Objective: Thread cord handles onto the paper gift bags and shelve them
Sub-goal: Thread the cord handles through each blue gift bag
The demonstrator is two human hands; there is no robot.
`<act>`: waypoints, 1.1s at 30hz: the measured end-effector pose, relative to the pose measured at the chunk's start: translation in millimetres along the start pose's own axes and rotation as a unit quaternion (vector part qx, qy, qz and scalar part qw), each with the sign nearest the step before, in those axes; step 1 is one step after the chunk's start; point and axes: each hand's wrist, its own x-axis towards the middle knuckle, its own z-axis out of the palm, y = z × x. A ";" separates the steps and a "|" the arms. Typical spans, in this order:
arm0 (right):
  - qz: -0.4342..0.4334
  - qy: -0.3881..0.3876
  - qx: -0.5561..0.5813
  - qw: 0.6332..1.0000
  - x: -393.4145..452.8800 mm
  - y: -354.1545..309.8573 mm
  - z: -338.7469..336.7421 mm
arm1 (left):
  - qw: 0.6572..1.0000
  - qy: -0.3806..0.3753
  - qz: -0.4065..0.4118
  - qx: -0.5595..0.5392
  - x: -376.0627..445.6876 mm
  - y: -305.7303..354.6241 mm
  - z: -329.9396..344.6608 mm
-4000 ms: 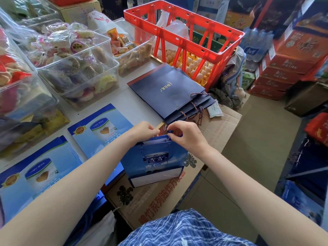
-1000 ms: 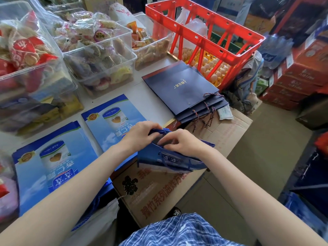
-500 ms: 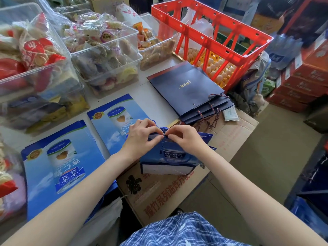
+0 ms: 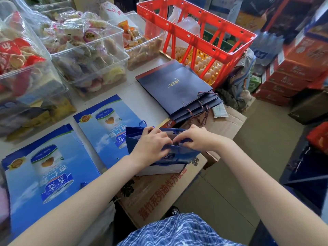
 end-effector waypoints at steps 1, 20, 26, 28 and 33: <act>0.001 -0.012 -0.014 1.000 1.1 -0.5 0.1 | 1.000 -0.006 -0.001 0.009 2.0 -1.1 0.8; 0.045 0.212 0.445 0.869 7.7 -0.6 10.4 | 0.909 -0.082 -0.245 -0.326 30.6 4.9 -26.7; 0.030 0.257 0.565 0.784 1.0 -3.3 14.5 | 0.889 -0.202 -0.297 -0.282 52.2 18.3 -34.0; 0.021 0.266 0.588 0.764 -0.9 -3.9 17.3 | 0.867 -0.223 -0.325 -0.305 61.1 22.2 -39.2; 0.002 0.254 0.595 0.762 -5.7 -3.3 16.4 | 0.829 -0.302 -0.344 -0.320 72.3 27.0 -52.4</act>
